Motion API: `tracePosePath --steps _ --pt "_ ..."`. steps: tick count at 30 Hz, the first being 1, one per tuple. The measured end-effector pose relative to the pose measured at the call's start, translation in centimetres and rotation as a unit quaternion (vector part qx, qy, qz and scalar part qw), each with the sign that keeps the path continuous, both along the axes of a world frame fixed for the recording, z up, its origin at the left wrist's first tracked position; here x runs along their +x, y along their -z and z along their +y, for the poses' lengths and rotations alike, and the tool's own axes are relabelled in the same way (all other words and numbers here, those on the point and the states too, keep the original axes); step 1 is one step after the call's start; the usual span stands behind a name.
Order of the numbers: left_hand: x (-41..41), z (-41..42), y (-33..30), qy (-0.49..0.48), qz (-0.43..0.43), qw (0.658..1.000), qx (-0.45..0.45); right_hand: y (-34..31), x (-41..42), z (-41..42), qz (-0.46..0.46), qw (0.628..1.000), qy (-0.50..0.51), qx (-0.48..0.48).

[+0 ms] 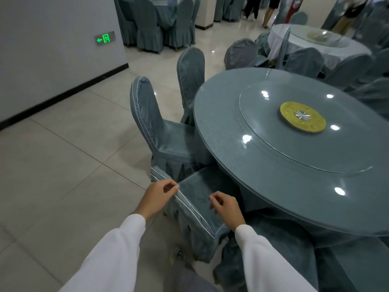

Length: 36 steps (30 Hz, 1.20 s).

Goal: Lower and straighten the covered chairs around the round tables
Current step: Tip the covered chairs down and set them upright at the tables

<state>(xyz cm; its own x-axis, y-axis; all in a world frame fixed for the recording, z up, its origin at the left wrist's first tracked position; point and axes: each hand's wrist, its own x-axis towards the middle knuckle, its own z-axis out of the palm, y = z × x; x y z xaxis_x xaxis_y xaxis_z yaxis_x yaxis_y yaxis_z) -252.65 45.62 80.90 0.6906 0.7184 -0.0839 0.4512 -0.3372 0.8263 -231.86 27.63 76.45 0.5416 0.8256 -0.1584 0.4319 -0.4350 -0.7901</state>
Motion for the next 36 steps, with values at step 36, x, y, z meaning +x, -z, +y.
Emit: tracePosePath --steps 36 --pt "3.8 21.6 5.4 0.492 0.096 0.862 0.073 0.9 -13.9 9.1 0.064 0.922 0.327 -0.198"
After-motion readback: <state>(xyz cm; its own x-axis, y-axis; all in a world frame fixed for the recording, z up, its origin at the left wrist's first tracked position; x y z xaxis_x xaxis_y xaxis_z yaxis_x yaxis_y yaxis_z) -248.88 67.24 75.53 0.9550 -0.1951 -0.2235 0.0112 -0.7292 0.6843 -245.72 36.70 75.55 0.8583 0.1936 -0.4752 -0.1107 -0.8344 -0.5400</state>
